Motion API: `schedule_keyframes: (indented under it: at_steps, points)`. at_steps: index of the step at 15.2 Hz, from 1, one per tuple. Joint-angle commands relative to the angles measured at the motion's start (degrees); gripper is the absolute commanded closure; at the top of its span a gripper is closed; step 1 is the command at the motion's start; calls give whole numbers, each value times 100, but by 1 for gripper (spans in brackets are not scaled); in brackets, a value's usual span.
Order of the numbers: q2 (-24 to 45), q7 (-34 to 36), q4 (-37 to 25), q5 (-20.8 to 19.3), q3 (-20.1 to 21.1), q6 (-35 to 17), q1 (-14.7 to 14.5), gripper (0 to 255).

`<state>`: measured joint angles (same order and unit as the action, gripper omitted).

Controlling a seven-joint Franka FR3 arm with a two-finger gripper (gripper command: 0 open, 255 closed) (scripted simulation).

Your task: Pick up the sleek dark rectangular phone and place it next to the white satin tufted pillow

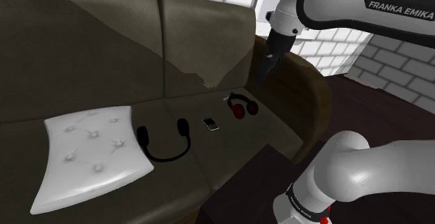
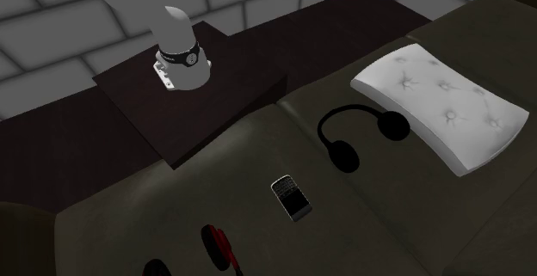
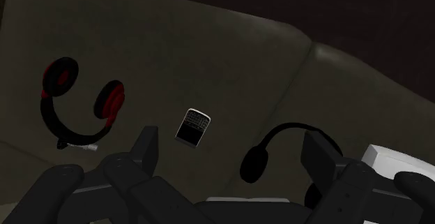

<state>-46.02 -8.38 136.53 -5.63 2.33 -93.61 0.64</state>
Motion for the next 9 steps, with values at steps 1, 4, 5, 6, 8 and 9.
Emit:
schedule_keyframes:
  at_steps: [1,4,5,6,8,9]
  points:
    - [0,0,0,0,0,0,0,0]
    - [196,87,411,2,-75,-661,54,0]
    - [281,115,533,2,-100,-886,72,0]
    - [377,142,647,2,-124,-1114,92,0]
    - [598,196,851,1,-171,-1576,131,0]
    - [725,221,941,2,-193,-1810,152,0]
